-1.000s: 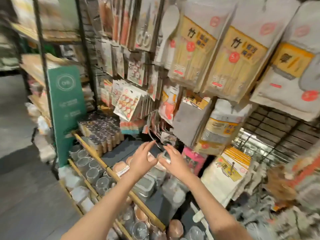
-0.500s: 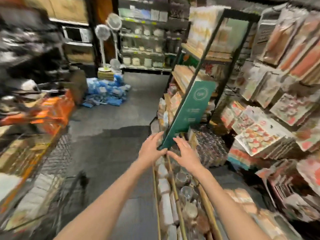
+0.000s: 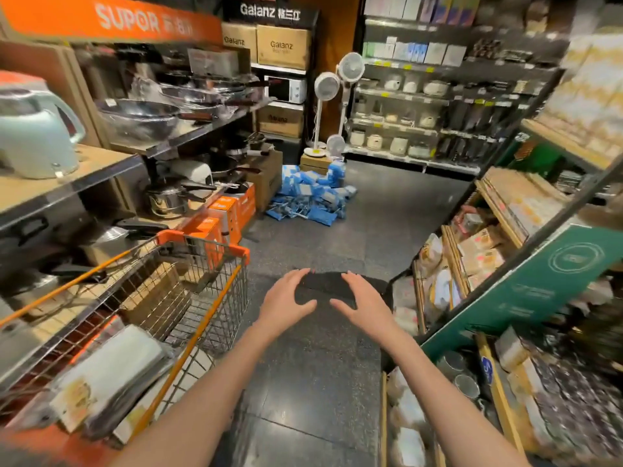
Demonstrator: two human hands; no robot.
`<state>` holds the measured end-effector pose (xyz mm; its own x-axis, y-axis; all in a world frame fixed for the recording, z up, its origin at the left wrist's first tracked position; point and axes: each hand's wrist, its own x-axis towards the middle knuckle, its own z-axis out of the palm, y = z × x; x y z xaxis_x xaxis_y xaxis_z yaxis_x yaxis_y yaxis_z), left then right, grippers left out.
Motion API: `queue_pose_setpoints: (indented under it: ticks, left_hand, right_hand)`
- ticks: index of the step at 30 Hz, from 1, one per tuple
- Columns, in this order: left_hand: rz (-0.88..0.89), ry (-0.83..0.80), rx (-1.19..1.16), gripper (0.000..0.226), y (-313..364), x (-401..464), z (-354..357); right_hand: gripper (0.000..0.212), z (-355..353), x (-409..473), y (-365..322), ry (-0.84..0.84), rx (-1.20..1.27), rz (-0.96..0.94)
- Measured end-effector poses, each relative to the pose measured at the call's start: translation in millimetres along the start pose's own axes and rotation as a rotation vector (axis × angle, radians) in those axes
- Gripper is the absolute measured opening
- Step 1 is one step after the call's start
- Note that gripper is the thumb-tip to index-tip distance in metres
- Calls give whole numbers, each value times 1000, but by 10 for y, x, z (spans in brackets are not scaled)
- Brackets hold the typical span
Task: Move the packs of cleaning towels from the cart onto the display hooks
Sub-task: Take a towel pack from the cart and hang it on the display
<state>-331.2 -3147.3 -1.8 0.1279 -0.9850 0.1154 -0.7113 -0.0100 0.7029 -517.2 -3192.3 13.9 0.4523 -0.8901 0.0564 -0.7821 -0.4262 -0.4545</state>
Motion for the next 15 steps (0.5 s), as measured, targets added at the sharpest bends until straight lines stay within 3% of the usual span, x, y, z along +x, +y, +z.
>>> queue_pose_setpoints:
  ticks: [8, 15]
  left_hand:
    - [-166, 93, 11, 71, -827, 363, -440]
    - [-419, 254, 5, 70, -1558, 938, -778]
  right_hand:
    - [71, 462, 1054, -435, -164, -63, -154]
    - [68, 999, 2366, -798, -315, -81, -351]
